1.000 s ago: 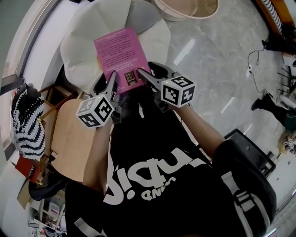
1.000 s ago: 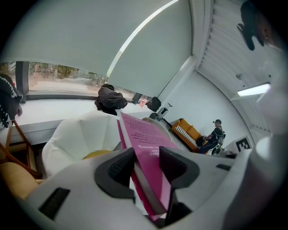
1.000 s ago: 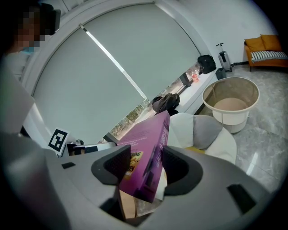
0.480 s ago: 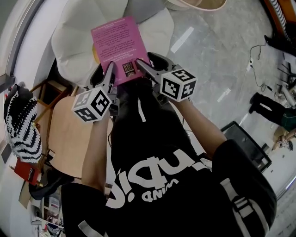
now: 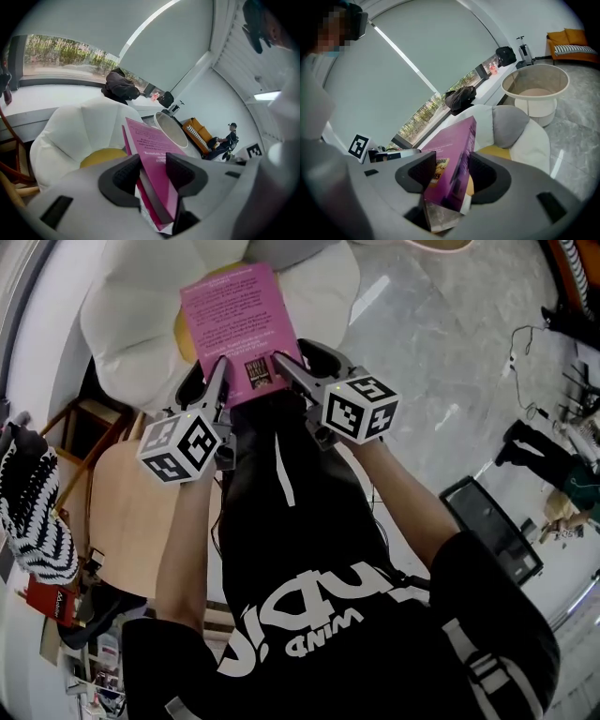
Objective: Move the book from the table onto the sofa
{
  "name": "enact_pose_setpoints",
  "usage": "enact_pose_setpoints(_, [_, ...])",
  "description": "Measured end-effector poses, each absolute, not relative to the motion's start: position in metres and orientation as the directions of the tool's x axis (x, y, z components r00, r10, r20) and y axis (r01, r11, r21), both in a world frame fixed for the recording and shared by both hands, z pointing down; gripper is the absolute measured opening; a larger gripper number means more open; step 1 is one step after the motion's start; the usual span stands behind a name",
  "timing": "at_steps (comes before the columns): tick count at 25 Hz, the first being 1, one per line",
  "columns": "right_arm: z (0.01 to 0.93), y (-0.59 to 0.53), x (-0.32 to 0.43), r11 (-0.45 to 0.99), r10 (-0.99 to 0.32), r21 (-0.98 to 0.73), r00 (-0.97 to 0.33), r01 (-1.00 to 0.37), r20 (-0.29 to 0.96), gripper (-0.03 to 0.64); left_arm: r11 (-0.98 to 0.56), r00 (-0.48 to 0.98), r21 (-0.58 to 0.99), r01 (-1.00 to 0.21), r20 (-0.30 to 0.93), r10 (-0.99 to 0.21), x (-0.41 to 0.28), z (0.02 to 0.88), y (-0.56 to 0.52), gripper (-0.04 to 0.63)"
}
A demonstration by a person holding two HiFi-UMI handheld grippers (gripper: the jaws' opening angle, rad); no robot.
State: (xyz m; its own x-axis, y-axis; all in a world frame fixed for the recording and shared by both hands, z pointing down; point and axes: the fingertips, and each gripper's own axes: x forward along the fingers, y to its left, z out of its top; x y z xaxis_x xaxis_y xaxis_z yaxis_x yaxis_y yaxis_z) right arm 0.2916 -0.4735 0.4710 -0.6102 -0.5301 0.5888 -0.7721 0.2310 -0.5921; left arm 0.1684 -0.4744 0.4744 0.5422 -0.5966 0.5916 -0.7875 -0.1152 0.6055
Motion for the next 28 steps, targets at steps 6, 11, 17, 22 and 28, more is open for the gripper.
enact_pose_setpoints(6, [0.519,-0.482,0.292,0.199,-0.525,-0.596,-0.598,-0.778,0.606,0.218,-0.103,0.548,0.611,-0.785,0.607,-0.576,0.169,0.523,-0.484,0.181])
enact_pose_setpoints(11, [0.560,-0.496,0.300,0.178,-0.511,-0.595,-0.590,-0.784,0.625,0.216,-0.098,0.566,0.624,-0.775,0.616,-0.548,0.177,0.566,-0.498,0.181])
enact_pose_setpoints(17, [0.606,-0.509,0.295,0.178,-0.500,-0.592,-0.590,-0.786,0.634,0.215,-0.074,0.561,0.631,-0.772,0.622,-0.546,0.171,0.613,-0.509,0.181])
enact_pose_setpoints(22, [0.652,-0.525,0.288,0.187,-0.501,-0.589,-0.592,-0.786,0.631,0.215,-0.055,0.549,0.632,-0.773,0.623,-0.557,0.163,0.658,-0.522,0.180])
enact_pose_setpoints(28, [0.706,-0.534,0.280,0.193,-0.489,-0.583,-0.593,-0.789,0.640,0.215,-0.071,0.549,0.623,-0.779,0.623,-0.556,0.157,0.712,-0.533,0.179])
